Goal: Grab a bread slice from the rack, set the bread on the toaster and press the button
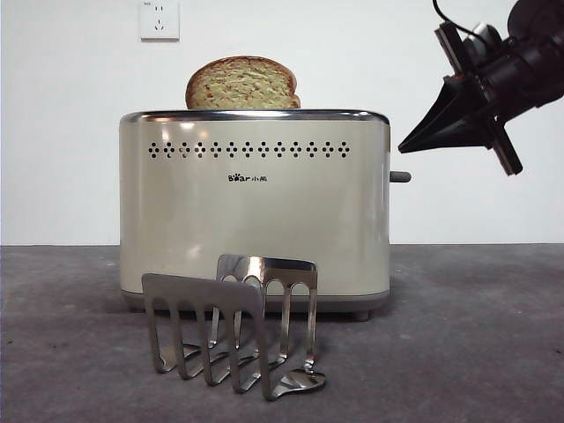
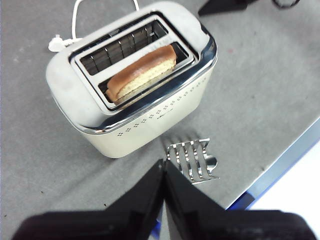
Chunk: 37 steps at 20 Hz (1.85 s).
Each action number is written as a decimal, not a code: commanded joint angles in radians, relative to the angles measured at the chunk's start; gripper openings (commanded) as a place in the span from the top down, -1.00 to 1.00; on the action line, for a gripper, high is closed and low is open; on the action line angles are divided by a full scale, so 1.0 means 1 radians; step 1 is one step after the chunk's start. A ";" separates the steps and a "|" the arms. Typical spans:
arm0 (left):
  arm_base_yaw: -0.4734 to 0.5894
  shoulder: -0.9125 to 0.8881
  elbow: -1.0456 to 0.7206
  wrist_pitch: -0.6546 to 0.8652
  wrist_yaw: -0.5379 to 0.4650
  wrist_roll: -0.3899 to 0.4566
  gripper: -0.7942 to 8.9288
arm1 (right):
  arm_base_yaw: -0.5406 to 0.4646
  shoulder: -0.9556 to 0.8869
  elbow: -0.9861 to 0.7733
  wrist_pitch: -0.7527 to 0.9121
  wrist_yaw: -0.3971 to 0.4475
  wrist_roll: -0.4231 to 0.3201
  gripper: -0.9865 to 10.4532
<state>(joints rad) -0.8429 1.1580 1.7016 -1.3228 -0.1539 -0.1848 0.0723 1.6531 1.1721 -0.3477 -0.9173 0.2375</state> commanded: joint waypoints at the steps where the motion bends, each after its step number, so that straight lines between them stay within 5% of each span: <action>1: 0.000 -0.022 -0.008 0.004 0.001 -0.026 0.85 | 0.005 0.031 0.002 0.008 -0.011 0.002 0.84; 23: 0.000 -0.049 -0.008 0.003 0.031 -0.074 0.85 | 0.007 0.323 0.002 -0.066 0.066 -0.008 0.84; 37: 0.000 -0.048 -0.008 0.004 0.031 -0.072 0.85 | 0.007 0.336 0.002 -0.169 0.133 -0.057 0.84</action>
<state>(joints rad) -0.8429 1.1114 1.7016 -1.3228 -0.1234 -0.2481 0.0727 1.9190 1.2247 -0.4622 -0.9092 0.2001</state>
